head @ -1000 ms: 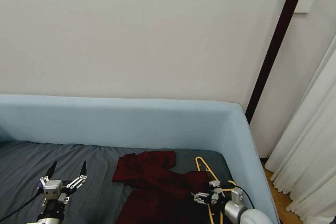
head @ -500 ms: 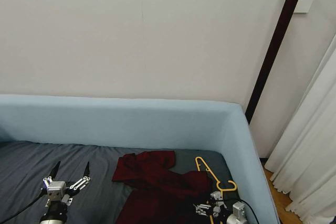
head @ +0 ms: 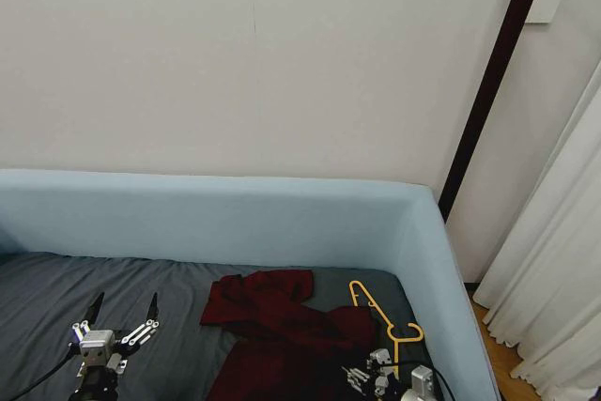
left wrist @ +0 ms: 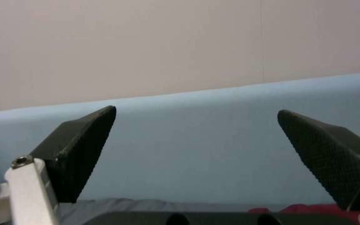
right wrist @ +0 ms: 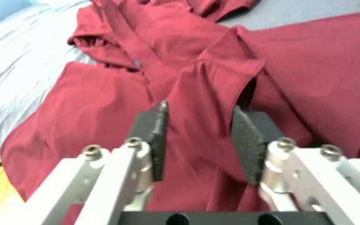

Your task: Pick up the clothes from the sofa and hang them on the clothes hanger.

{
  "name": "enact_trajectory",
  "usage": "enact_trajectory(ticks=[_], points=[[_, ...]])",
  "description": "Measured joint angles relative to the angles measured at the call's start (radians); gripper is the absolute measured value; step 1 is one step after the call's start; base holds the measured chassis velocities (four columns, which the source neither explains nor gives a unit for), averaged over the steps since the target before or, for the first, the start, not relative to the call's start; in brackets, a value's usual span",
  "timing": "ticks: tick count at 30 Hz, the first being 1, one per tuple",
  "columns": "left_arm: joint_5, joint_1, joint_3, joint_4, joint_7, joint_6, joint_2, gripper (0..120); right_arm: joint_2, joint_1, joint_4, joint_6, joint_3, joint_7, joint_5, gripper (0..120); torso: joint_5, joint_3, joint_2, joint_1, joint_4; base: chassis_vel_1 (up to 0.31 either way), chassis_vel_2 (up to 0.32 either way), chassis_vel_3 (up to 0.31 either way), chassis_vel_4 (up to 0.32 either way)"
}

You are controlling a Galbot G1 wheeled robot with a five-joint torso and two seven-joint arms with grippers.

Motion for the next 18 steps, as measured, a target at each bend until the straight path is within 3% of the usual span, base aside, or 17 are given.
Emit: enact_trajectory(ticks=[8,16,18], points=[[-0.002,-0.009,0.000,0.004,-0.001,-0.002,0.007,100,-0.001,0.012,0.002,0.034,-0.004,0.006,0.009,0,0.0000,0.000,0.000,0.000,-0.0001,0.000,0.000,0.000,0.000],[0.001,-0.011,0.007,0.009,-0.001,-0.002,0.002,100,-0.004,0.011,0.000,0.035,-0.001,0.004,0.007,0,0.0000,0.000,0.000,0.000,0.0000,0.000,0.000,0.000,0.000],[0.001,-0.011,0.007,0.010,-0.001,-0.002,0.002,100,-0.006,0.011,-0.001,0.035,0.000,-0.006,0.008,5,0.0000,0.000,0.000,0.000,-0.0001,0.000,0.000,0.000,0.000]])
